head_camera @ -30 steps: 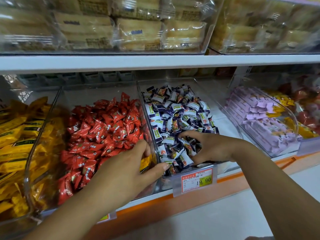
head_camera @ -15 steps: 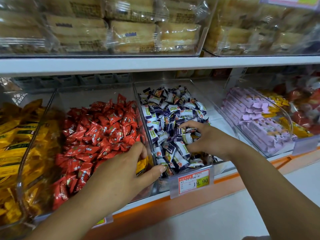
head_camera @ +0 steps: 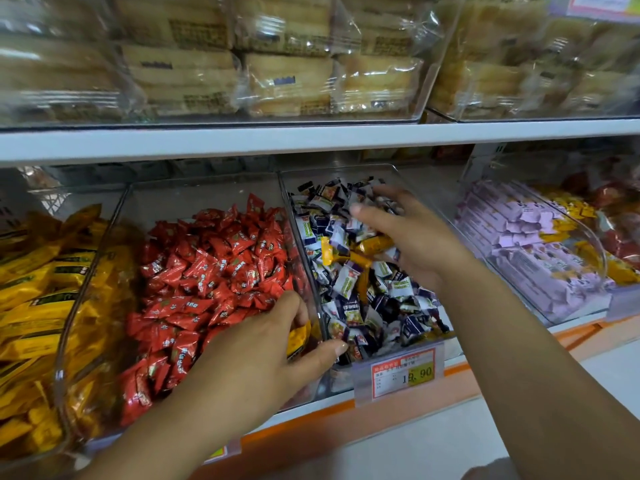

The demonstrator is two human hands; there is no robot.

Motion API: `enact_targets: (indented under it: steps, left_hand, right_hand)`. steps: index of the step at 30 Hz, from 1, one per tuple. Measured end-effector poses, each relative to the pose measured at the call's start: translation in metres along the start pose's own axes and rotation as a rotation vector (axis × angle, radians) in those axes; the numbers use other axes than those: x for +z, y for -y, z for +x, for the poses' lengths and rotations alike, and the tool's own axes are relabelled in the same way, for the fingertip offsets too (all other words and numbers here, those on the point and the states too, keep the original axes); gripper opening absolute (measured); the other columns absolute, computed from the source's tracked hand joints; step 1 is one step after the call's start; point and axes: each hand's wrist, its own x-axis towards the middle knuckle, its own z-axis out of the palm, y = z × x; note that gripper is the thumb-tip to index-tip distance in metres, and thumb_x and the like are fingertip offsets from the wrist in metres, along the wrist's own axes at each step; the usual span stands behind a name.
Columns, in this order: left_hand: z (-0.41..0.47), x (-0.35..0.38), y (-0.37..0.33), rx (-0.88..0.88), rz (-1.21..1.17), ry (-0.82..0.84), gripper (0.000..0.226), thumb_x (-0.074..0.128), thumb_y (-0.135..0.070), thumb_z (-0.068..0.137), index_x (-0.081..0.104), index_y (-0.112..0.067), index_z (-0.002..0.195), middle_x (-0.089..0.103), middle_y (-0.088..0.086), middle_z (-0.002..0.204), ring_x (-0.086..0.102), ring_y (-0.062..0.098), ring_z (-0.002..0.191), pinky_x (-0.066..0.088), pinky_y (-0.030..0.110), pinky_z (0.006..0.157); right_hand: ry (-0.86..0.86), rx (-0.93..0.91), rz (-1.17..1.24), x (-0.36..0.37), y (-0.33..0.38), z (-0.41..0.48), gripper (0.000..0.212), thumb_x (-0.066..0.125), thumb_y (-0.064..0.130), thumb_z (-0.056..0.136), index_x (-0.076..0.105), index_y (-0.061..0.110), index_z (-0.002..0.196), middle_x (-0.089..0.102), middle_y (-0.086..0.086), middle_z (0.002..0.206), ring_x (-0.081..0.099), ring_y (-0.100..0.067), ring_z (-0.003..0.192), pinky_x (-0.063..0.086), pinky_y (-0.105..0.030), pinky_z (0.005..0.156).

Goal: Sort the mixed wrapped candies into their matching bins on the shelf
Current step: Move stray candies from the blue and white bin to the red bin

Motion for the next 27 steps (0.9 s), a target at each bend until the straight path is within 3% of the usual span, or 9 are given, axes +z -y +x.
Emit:
enact_targets:
  steps: [5, 7, 11, 12, 14, 16, 20, 24, 27]
  left_hand:
    - [0.001, 0.000, -0.001, 0.003, -0.012, 0.002, 0.059, 0.023, -0.086, 0.062, 0.032, -0.037, 0.093, 0.044, -0.004, 0.063, 0.041, 0.011, 0.055, 0.028, 0.025, 0.049]
    - [0.001, 0.000, -0.001, 0.005, -0.021, 0.004, 0.059, 0.022, -0.087, 0.061, 0.031, -0.038, 0.092, 0.049, -0.012, 0.066, 0.042, 0.010, 0.055, 0.029, 0.025, 0.049]
    - [0.001, 0.000, -0.001, -0.002, -0.005, 0.006, 0.059, 0.023, -0.086, 0.062, 0.032, -0.036, 0.093, 0.045, 0.000, 0.064, 0.041, 0.013, 0.053, 0.031, 0.027, 0.051]
    - [0.001, 0.000, -0.001, -0.004, -0.004, 0.006, 0.059, 0.023, -0.086, 0.062, 0.032, -0.036, 0.093, 0.045, 0.001, 0.064, 0.041, 0.013, 0.053, 0.032, 0.028, 0.052]
    - [0.001, 0.001, -0.001, -0.008, -0.002, 0.005, 0.059, 0.024, -0.085, 0.063, 0.032, -0.036, 0.093, 0.045, 0.003, 0.066, 0.042, 0.014, 0.055, 0.032, 0.028, 0.052]
    - [0.001, 0.001, 0.000, -0.006, -0.004, 0.006, 0.058, 0.024, -0.085, 0.064, 0.032, -0.036, 0.093, 0.044, 0.002, 0.065, 0.041, 0.014, 0.055, 0.032, 0.028, 0.052]
    - [0.002, 0.001, -0.001, 0.002, 0.003, -0.005, 0.059, 0.023, -0.085, 0.063, 0.033, -0.036, 0.093, 0.042, 0.000, 0.062, 0.040, 0.013, 0.053, 0.030, 0.027, 0.051]
    - [0.001, 0.001, -0.002, -0.013, -0.004, -0.004, 0.056, 0.025, -0.084, 0.065, 0.032, -0.036, 0.093, 0.044, 0.003, 0.065, 0.043, 0.015, 0.056, 0.032, 0.028, 0.053]
    - [0.000, 0.000, 0.000, -0.012, -0.008, 0.009, 0.056, 0.025, -0.085, 0.065, 0.031, -0.037, 0.093, 0.045, 0.008, 0.070, 0.045, 0.017, 0.060, 0.035, 0.029, 0.055]
  right_hand:
    - [0.072, -0.012, -0.074, -0.023, 0.007, -0.012, 0.045, 0.057, 0.014, 0.096, 0.047, 0.032, 0.136, 0.046, 0.014, 0.131, 0.053, -0.008, 0.108, 0.048, -0.034, 0.084]
    - [0.079, -0.034, -0.197, -0.034, 0.004, -0.018, 0.044, 0.054, 0.008, 0.097, 0.050, 0.035, 0.131, 0.049, 0.012, 0.135, 0.053, -0.011, 0.111, 0.048, -0.039, 0.093]
    - [0.091, -0.060, -0.384, -0.048, 0.002, -0.033, 0.040, 0.056, 0.000, 0.094, 0.062, 0.036, 0.113, 0.061, 0.007, 0.124, 0.059, -0.015, 0.111, 0.051, -0.043, 0.094]
    - [0.082, -0.081, -0.414, -0.051, 0.001, -0.037, 0.039, 0.057, -0.001, 0.093, 0.064, 0.035, 0.106, 0.063, 0.006, 0.119, 0.060, -0.014, 0.108, 0.052, -0.038, 0.092]
    - [0.060, -0.136, -0.512, -0.052, -0.001, -0.043, 0.031, 0.060, 0.000, 0.092, 0.067, 0.029, 0.099, 0.066, 0.007, 0.105, 0.062, -0.003, 0.097, 0.051, -0.012, 0.077]
    - [0.046, -0.157, -0.638, -0.049, -0.007, -0.047, 0.020, 0.065, 0.013, 0.091, 0.067, 0.030, 0.103, 0.067, 0.012, 0.098, 0.058, 0.008, 0.087, 0.044, -0.002, 0.064]
    - [0.066, -0.180, -0.813, -0.028, -0.024, -0.047, 0.043, 0.071, 0.040, 0.084, 0.056, 0.041, 0.125, 0.058, 0.020, 0.104, 0.051, 0.011, 0.082, 0.038, -0.005, 0.065]
    - [0.008, -0.254, -0.802, -0.018, -0.024, -0.042, 0.037, 0.068, 0.026, 0.089, 0.060, 0.038, 0.123, 0.056, 0.020, 0.094, 0.057, 0.002, 0.080, 0.043, -0.005, 0.063]
    - [-0.062, -0.184, -0.689, -0.031, -0.011, -0.041, 0.029, 0.065, 0.018, 0.090, 0.065, 0.039, 0.110, 0.060, 0.008, 0.105, 0.066, -0.015, 0.088, 0.054, -0.028, 0.068]
